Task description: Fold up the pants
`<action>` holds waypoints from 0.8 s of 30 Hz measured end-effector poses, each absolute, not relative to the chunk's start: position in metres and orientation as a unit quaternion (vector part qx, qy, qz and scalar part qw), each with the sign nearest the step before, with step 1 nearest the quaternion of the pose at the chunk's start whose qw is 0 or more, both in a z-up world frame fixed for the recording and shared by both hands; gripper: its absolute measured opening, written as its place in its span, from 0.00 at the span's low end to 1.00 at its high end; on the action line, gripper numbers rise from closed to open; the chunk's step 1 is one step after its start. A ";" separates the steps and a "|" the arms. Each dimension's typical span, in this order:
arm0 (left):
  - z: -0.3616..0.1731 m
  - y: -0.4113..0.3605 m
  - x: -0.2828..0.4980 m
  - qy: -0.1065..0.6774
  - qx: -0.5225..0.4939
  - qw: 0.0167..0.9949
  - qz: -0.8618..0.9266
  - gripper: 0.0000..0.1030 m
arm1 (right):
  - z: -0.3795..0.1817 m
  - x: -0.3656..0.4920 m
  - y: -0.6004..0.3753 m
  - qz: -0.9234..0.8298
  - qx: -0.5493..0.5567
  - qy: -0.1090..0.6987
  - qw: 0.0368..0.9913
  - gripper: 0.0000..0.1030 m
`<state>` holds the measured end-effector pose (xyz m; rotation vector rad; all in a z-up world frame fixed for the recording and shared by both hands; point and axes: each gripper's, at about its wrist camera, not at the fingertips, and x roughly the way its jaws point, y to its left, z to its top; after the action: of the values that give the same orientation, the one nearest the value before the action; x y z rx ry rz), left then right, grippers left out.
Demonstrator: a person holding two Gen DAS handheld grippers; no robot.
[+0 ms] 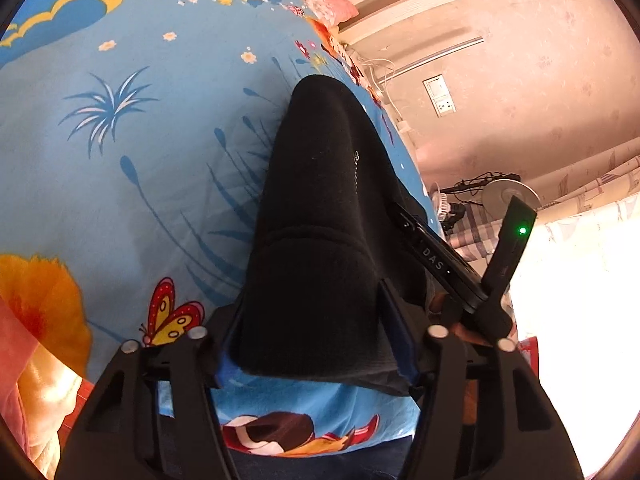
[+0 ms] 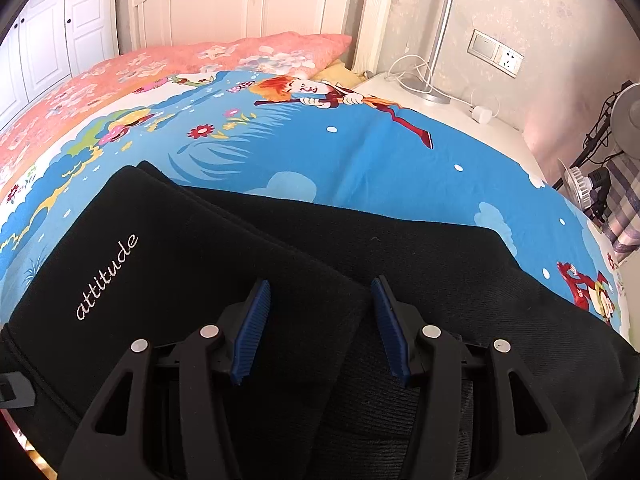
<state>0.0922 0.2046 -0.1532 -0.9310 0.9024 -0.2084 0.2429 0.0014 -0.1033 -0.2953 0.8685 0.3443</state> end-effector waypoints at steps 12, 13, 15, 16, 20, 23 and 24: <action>-0.108 0.172 0.079 0.398 -0.296 0.867 -0.049 0.31 | -0.054 0.246 0.022 0.196 -0.148 0.452 0.858 0.85; -0.102 0.164 0.078 0.395 -0.271 0.877 -0.039 0.31 | -0.044 0.245 0.029 0.210 -0.152 0.454 0.852 0.85; -0.092 0.150 0.075 0.390 -0.231 0.891 -0.020 0.31 | -0.022 0.246 0.052 0.256 -0.152 0.485 0.822 0.85; -0.087 0.144 0.074 0.388 -0.211 0.897 -0.011 0.31 | -0.017 0.247 0.061 0.273 -0.151 0.499 0.808 0.85; -0.070 0.114 0.070 0.373 -0.134 0.918 0.022 0.31 | -0.013 0.262 0.102 0.332 -0.144 0.580 0.730 0.85; -0.058 0.092 0.069 0.359 -0.079 0.929 0.044 0.31 | -0.026 0.266 0.122 0.325 -0.173 0.612 0.700 0.85; -0.056 0.087 0.069 0.356 -0.068 0.931 0.049 0.31 | -0.030 0.266 0.126 0.322 -0.185 0.620 0.691 0.85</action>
<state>0.0691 0.0872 -0.0562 -0.1401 0.7282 0.0995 0.2658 0.1261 -0.0298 -0.4142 1.3865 0.7199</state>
